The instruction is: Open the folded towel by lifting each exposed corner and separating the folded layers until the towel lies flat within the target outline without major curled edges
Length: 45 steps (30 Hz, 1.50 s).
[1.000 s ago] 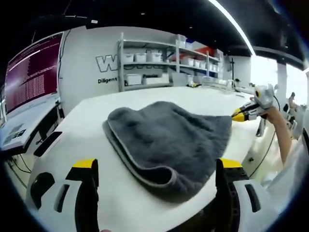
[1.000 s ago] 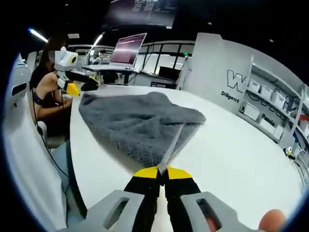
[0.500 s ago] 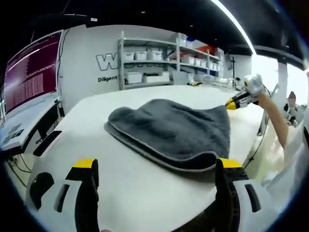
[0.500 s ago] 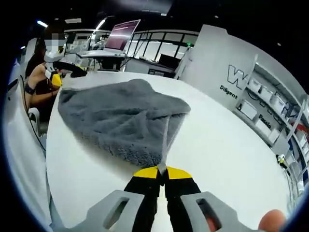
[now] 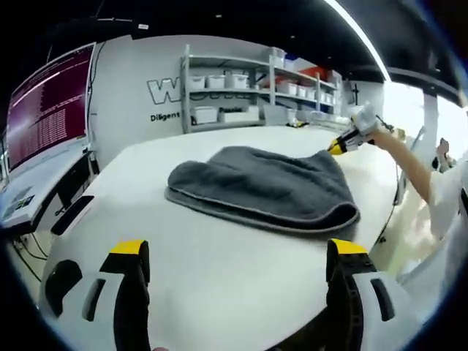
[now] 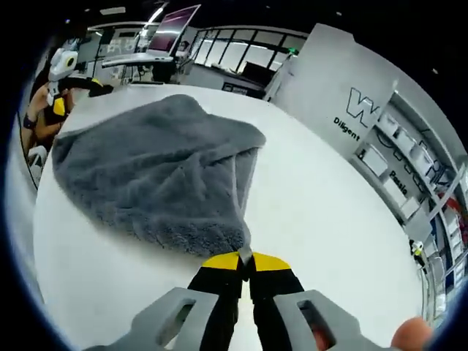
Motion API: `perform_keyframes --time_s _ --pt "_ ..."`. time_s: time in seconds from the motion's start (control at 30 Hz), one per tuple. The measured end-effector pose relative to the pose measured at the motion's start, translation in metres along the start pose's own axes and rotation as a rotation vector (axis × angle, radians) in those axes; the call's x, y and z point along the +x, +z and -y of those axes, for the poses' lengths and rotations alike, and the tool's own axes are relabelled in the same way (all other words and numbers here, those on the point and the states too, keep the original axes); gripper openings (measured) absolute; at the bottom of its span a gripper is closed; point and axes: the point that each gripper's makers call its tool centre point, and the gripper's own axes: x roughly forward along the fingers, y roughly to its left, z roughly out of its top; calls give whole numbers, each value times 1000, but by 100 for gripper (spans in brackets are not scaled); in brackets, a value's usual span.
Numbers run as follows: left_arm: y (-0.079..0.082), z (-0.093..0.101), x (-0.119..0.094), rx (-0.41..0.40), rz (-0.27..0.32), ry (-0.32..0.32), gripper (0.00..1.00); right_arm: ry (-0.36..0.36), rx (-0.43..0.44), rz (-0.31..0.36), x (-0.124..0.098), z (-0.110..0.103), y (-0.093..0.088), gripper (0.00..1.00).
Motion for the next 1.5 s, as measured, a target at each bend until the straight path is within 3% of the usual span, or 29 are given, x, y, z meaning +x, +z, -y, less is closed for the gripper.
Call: perform_keyframes --time_s 0.43,0.73,1.0,1.2,1.37,1.5 --pt "1 -2 3 9 -26 20 99 -65 -70 -76 72 59 12 0" --pt "1 -2 2 -5 -27 30 98 -130 20 -23 130 108 38 0" --pt "-6 -4 -3 -13 -50 58 98 -160 25 -37 167 124 59 0" --pt "-7 -5 -3 -13 -54 65 98 -184 8 -34 175 125 64 0" --pt "-8 -4 2 -14 -58 56 98 -175 33 -26 172 125 60 0" --pt "-9 -1 5 -15 -61 42 98 -170 1 -52 167 124 55 1"
